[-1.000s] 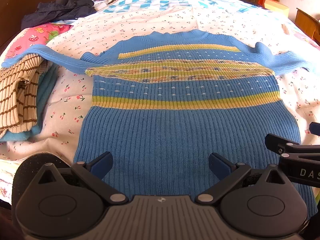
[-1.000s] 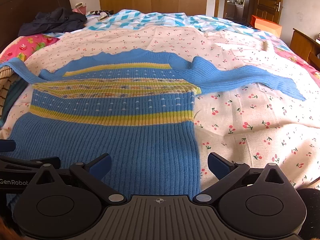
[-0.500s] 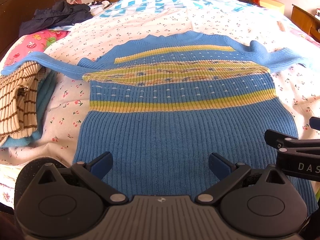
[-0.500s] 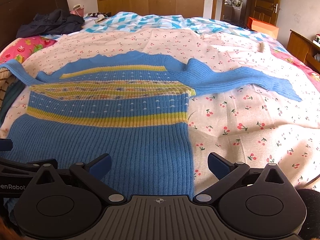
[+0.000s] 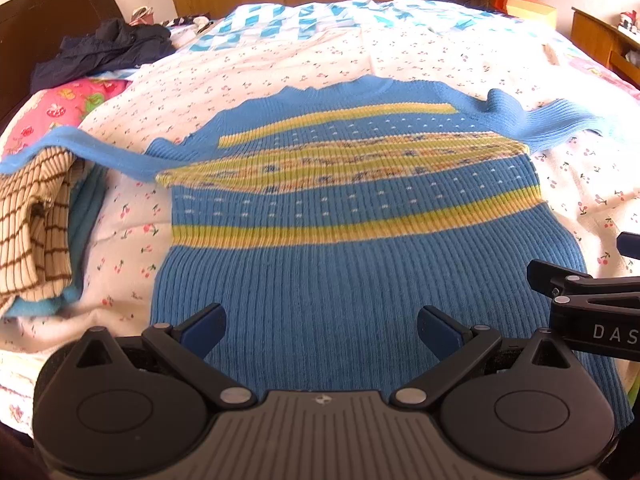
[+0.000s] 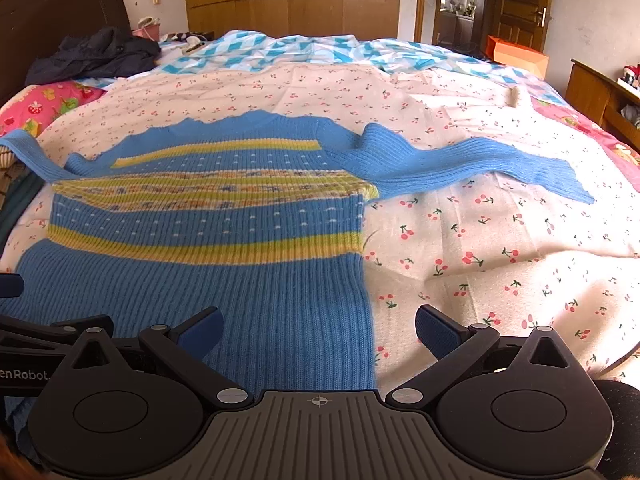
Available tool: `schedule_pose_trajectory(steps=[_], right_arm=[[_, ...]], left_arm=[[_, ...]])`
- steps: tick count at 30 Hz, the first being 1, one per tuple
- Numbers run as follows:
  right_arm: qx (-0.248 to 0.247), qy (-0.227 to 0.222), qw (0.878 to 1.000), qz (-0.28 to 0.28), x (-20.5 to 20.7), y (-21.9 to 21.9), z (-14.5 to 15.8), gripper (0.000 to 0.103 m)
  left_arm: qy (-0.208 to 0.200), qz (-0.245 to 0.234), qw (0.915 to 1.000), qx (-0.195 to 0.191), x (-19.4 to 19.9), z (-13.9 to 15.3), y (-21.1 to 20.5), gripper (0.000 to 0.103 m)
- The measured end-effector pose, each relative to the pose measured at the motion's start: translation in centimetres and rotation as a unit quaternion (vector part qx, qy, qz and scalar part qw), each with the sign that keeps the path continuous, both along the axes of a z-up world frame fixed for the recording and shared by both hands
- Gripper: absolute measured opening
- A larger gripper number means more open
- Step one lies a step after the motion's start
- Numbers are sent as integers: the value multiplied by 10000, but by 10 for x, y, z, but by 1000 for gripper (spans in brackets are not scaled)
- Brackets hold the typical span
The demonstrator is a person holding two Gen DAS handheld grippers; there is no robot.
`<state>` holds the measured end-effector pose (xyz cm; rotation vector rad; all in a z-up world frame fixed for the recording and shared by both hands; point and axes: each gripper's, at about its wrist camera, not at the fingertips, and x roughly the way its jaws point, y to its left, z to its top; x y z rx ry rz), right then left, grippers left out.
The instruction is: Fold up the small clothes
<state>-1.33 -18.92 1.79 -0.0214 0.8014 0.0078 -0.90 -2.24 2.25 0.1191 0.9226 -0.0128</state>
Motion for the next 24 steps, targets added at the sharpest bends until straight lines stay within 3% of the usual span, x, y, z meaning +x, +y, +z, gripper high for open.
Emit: schedule_pose_trajectory(steps=[24], right_arm=[[-252, -358, 9979, -469, 18, -25, 17, 102]], left_arm=[[-461, -381, 9981, -109, 31, 20, -33, 103]])
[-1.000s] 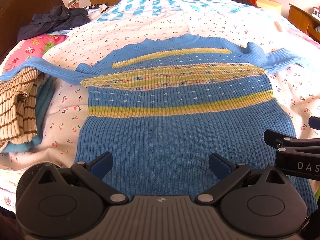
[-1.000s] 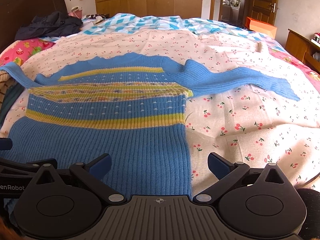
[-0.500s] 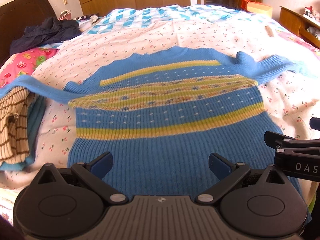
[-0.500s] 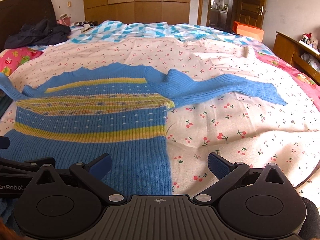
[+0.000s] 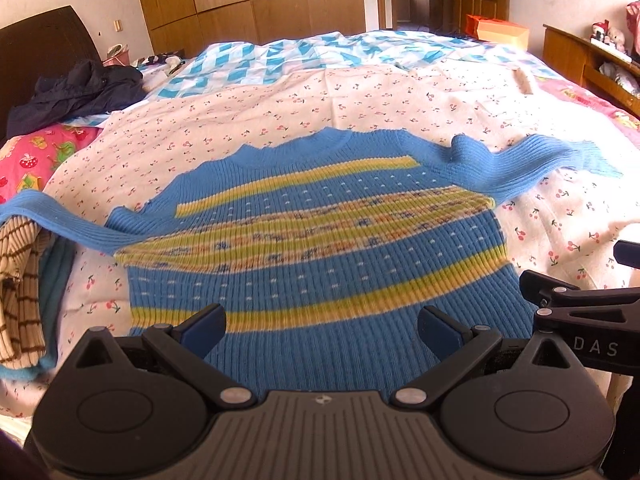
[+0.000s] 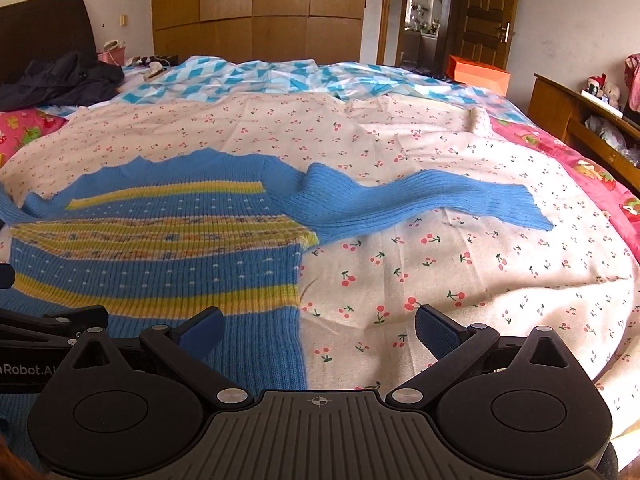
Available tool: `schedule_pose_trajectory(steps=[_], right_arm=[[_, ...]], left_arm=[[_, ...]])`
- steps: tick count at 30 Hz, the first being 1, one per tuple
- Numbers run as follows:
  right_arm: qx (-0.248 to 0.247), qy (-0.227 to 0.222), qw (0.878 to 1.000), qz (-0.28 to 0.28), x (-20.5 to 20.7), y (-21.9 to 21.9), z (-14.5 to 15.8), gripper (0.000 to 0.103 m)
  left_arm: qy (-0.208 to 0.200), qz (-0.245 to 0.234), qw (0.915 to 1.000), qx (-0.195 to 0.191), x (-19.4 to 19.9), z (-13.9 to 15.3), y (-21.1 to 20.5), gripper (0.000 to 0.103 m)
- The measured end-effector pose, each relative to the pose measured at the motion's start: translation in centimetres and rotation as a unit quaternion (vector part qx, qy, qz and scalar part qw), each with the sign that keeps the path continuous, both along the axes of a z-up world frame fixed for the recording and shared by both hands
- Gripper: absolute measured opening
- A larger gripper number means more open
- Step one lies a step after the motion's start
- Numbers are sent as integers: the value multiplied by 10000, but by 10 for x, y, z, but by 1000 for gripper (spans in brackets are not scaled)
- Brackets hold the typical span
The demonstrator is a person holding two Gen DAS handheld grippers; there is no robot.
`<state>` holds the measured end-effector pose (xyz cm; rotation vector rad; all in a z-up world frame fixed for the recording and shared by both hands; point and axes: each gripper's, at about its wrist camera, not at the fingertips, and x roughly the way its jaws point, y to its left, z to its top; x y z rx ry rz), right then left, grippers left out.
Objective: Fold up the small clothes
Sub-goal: 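Move the right gripper to the sweater sleeve cuff and grasp it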
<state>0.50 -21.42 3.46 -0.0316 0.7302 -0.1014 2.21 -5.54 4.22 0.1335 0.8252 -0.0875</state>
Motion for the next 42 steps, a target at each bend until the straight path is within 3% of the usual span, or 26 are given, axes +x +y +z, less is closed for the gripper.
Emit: schedule_pose_trajectory(steps=[26, 32, 37, 39, 42], right_arm=[[47, 117, 9997, -190, 10, -18, -10, 102], [149, -51, 9995, -259, 12, -29, -3, 101], [632, -455, 9938, -796, 23, -83, 16, 94], [1095, -560, 9855, -1167, 29, -121, 19, 89], [1942, -700, 9625, -1760, 36, -182, 15, 79]], left_arm=[[30, -149, 9999, 71, 17, -3, -19, 103], [31, -192, 9998, 91, 19, -2, -23, 103], [-10, -273, 9996, 55, 26, 4, -29, 103], [-46, -323, 9995, 22, 31, 7, -34, 103], [-62, -410, 9991, -60, 41, 9, -44, 103]])
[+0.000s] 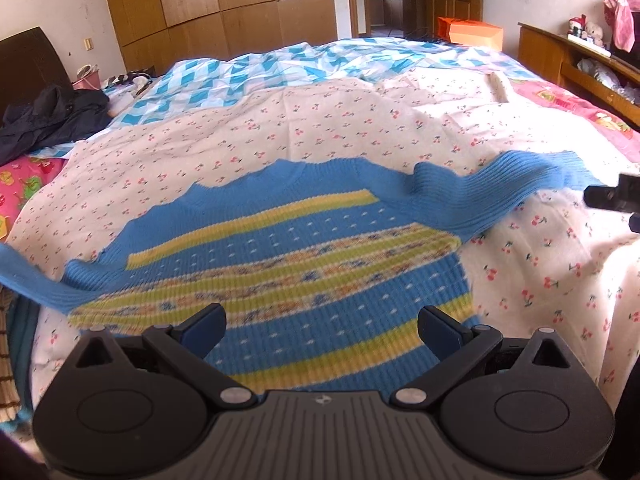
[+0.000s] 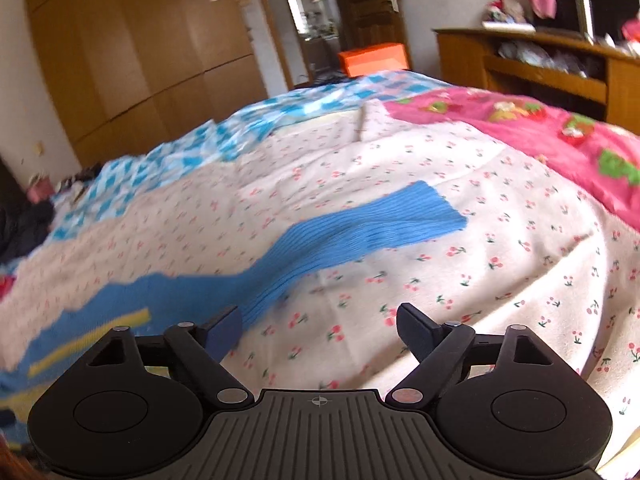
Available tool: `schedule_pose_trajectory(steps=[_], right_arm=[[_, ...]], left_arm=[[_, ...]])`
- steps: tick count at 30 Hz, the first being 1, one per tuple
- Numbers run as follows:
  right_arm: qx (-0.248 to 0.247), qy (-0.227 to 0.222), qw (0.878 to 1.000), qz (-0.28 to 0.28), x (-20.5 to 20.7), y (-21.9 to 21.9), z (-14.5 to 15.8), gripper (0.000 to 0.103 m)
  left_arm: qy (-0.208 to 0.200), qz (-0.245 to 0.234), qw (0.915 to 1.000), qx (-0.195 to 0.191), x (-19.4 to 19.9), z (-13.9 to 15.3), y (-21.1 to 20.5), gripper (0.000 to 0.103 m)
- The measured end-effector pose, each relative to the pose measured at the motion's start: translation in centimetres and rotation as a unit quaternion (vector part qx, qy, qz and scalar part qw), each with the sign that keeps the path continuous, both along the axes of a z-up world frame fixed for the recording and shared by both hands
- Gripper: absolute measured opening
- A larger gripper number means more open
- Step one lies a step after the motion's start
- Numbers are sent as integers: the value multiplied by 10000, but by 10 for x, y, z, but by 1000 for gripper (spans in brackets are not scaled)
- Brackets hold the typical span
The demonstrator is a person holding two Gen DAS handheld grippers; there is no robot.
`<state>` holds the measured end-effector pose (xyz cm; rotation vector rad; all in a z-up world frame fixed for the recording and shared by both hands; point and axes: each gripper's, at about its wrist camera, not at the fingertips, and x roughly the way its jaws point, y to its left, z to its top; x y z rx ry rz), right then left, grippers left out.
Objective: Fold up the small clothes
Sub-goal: 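Move the right gripper to the sweater sleeve cuff and grasp it, then lift the sleeve with the right gripper and lay it across the sweater body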
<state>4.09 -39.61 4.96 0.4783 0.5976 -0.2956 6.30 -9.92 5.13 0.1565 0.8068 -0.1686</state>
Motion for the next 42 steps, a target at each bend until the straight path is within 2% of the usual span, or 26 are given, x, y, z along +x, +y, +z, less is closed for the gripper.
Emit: schedule_pose_trajectory(steps=[3, 7, 10, 12, 18, 20, 21, 22, 25, 28, 30, 32, 35, 38, 42], right_arm=[[660, -195, 9966, -458, 10, -50, -9, 69], [1409, -286, 9849, -965, 33, -97, -38, 57], [2261, -362, 9662, -1184, 48, -122, -69, 50], [2596, -499, 9557, -1293, 53, -131, -82, 49], [2882, -789, 9443, -1380, 67, -137, -88, 48], [2876, -660, 9436, -1499, 72, -139, -90, 31], [2907, -587, 9424, -1544, 73, -142, -92, 16], [2950, -557, 9410, -1560, 73, -144, -93, 11], [2855, -723, 9440, -1490, 62, -142, -78, 9], [2803, -1120, 9461, -1173, 50, -131, -44, 9], [2626, -1300, 9527, -811, 51, -114, -16, 8], [2463, -1475, 9573, -328, 59, -87, 15, 8], [2319, -1621, 9579, 489, 78, -32, 52, 8], [2256, -1524, 9521, 1389, 101, 39, 75, 8], [2027, -1093, 9401, 2512, 128, 147, 80, 8]], left_arm=[[-1, -105, 9999, -38, 11, -1, -13, 103], [43, -228, 9997, -40, 28, -5, -32, 103], [92, -286, 9995, -48, 37, -9, -44, 103], [119, -309, 9994, -62, 40, -11, -50, 103], [197, -410, 9990, -36, 45, -16, -65, 103], [205, -429, 9989, -15, 45, -17, -68, 103], [213, -428, 9989, -22, 45, -17, -68, 103], [216, -424, 9989, -42, 44, -16, -68, 103], [169, -402, 9990, -75, 41, -12, -64, 103], [107, -368, 9992, -133, 37, -9, -54, 103], [82, -314, 9993, -191, 36, -9, -45, 103], [65, -222, 9994, -265, 34, -8, -32, 103], [43, -10, 9992, -388, 30, -6, -4, 103], [-7, 284, 9984, -487, 24, -6, 32, 103], [-124, 813, 9954, -488, 13, -8, 89, 103]])
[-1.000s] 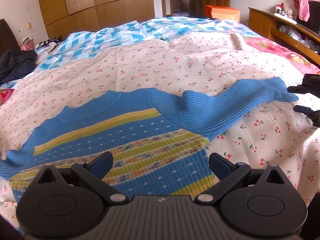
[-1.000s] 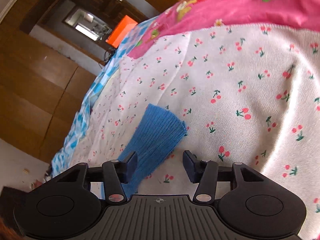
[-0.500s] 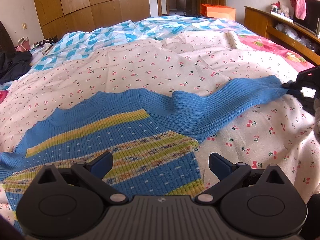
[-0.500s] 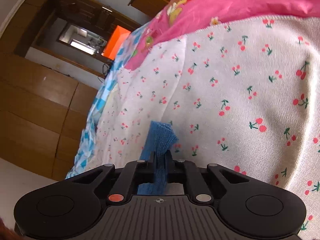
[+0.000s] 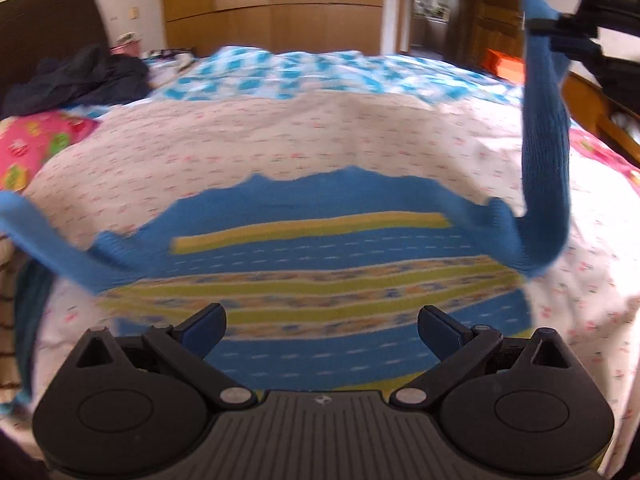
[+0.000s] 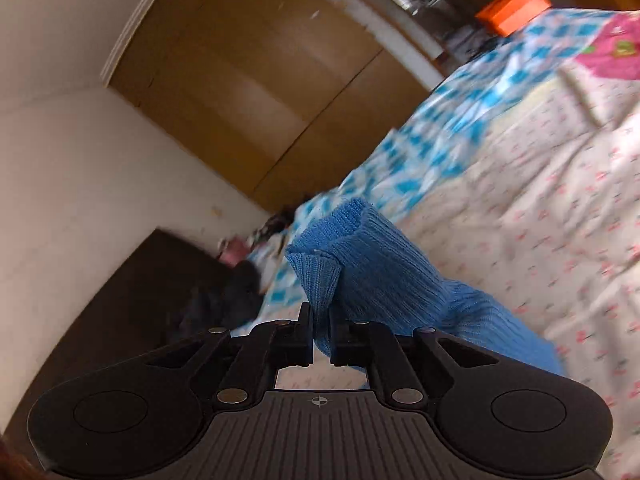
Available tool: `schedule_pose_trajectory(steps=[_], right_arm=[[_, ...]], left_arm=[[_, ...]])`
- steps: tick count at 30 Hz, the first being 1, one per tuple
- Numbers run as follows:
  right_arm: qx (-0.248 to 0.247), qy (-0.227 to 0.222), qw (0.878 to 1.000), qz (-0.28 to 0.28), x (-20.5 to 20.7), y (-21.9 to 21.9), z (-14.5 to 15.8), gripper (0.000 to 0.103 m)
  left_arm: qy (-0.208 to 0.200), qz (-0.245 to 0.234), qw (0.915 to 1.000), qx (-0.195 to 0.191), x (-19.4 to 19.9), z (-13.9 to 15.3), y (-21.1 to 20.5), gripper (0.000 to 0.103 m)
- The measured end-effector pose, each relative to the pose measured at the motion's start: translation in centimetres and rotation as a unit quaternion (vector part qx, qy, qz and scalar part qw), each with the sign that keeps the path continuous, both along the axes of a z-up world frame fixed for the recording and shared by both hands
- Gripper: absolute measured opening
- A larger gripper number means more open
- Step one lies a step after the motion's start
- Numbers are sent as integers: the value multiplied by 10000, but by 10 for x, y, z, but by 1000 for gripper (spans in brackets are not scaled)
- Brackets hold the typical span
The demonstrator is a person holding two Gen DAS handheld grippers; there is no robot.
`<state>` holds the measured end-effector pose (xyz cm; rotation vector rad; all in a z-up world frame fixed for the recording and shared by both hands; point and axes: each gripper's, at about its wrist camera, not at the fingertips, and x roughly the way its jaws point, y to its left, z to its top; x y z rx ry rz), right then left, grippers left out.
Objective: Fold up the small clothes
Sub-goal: 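Lift the sleeve with the right gripper and lay it across the sweater body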
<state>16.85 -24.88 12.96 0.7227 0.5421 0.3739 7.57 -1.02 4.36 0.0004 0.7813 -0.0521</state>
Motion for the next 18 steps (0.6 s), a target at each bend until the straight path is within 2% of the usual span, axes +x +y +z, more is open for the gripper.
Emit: schedule_pose_trajectory(steps=[5, 9, 13, 16, 18], right_arm=[[-760, 414, 9911, 1008, 24, 120, -36, 8], [-1586, 753, 9706, 1646, 28, 190, -78, 8], [-2242, 1164, 9425, 2186, 28, 225, -111, 12], [-2438, 1106, 9328, 2413, 17, 235, -116, 14], [-2503, 1041, 9280, 2555, 13, 237, -112, 19]], left_arm=[[-240, 753, 9967, 182, -16, -2, 64, 103], [-430, 1169, 9920, 214, -30, -4, 95, 103], [-560, 1361, 9891, -57, -35, -5, 111, 103], [-607, 1408, 9877, -315, -37, -6, 120, 103], [-588, 1433, 9867, -498, -35, -8, 126, 103]])
